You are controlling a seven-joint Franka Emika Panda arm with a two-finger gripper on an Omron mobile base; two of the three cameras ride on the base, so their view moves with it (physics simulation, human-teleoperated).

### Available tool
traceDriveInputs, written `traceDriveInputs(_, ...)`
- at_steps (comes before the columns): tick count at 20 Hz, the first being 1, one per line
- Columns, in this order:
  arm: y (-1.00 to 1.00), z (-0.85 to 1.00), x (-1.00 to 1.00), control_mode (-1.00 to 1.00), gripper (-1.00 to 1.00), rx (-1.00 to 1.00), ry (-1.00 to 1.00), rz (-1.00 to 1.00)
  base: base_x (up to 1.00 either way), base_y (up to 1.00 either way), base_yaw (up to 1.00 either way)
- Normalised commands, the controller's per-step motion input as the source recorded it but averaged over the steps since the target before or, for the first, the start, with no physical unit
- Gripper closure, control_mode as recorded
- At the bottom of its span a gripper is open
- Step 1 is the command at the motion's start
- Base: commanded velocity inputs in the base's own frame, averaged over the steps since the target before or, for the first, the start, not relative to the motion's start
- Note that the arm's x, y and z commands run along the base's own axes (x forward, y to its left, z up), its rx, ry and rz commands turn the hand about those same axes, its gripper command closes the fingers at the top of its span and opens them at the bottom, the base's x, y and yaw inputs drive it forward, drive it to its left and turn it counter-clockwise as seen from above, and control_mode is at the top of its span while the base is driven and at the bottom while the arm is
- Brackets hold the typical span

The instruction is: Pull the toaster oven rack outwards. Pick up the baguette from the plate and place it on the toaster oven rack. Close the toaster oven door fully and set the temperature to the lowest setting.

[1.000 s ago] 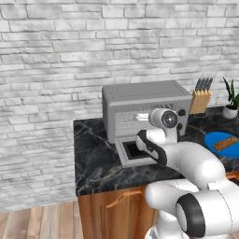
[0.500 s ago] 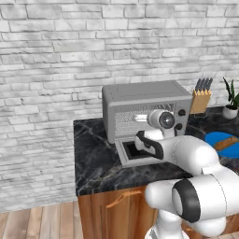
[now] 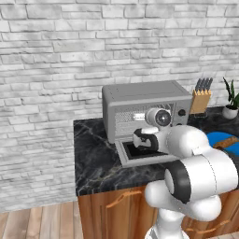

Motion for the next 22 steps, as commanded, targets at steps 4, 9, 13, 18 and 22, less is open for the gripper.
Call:
traceDriveInputs(4,0.01,-0.14,0.25,-1.0,-1.0,-0.01,0.0,0.0,0.0,0.0,0.0)
traceDriveInputs(9,0.0,-0.16,0.2,-1.0,-1.0,0.0,0.0,0.0,0.0,0.0,0.0)
traceDriveInputs(13,0.0,-0.09,0.19,-1.0,-1.0,0.0,0.0,0.0,0.0,0.0,0.0)
traceDriveInputs(18,0.0,-0.11,0.23,-1.0,-1.0,0.0,0.0,0.0,0.0,0.0,0.0)
traceDriveInputs(22,0.0,-0.13,0.28,-1.0,-1.0,0.0,0.0,0.0,0.0,0.0,0.0)
